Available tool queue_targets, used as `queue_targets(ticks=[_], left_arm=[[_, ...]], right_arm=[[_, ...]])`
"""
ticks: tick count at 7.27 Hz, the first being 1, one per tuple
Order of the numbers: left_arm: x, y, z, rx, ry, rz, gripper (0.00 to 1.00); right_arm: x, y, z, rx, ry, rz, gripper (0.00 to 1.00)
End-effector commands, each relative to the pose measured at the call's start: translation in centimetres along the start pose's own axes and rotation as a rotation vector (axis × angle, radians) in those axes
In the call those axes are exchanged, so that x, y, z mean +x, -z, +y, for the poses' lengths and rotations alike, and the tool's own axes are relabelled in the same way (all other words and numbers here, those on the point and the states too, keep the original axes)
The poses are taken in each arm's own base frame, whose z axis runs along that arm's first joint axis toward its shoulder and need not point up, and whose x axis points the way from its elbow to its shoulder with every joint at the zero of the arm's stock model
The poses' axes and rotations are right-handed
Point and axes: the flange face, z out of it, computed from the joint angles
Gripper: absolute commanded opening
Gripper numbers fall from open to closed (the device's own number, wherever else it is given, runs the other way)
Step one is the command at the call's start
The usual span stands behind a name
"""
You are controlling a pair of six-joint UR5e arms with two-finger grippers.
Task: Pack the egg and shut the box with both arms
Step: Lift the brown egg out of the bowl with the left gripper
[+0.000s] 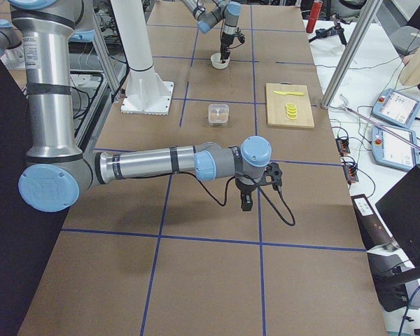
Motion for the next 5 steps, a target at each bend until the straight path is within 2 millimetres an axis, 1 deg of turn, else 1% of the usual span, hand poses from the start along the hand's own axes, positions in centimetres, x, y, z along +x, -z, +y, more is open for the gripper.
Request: queue_targets(ticks=[1, 2, 3, 4, 5], left_arm=[[0.0, 2.1, 1.1, 0.012, -0.012, 0.025, 0.00], [-0.3, 3.1, 2.0, 0.015, -0.020, 0.034, 0.00], [0.2, 4.8, 2.5, 0.029, -0.032, 0.058, 0.00], [1.0, 6.6, 2.3, 0.051, -0.029, 0.075, 0.00], [2.8, 6.9, 2.1, 0.053, -0.037, 0.089, 0.00]], right_arm=[[-0.1, -0.1, 0.0, -0.001, 0.001, 0.000, 1.00], [0.0, 0.0, 0.0, 0.000, 0.000, 0.000, 1.00], [0.0, 0.0, 0.0, 0.000, 0.000, 0.000, 1.00], [-0.1, 0.0, 0.0, 0.001, 0.001, 0.000, 1.00], [-0.1, 0.0, 0.0, 0.001, 0.001, 0.000, 1.00]])
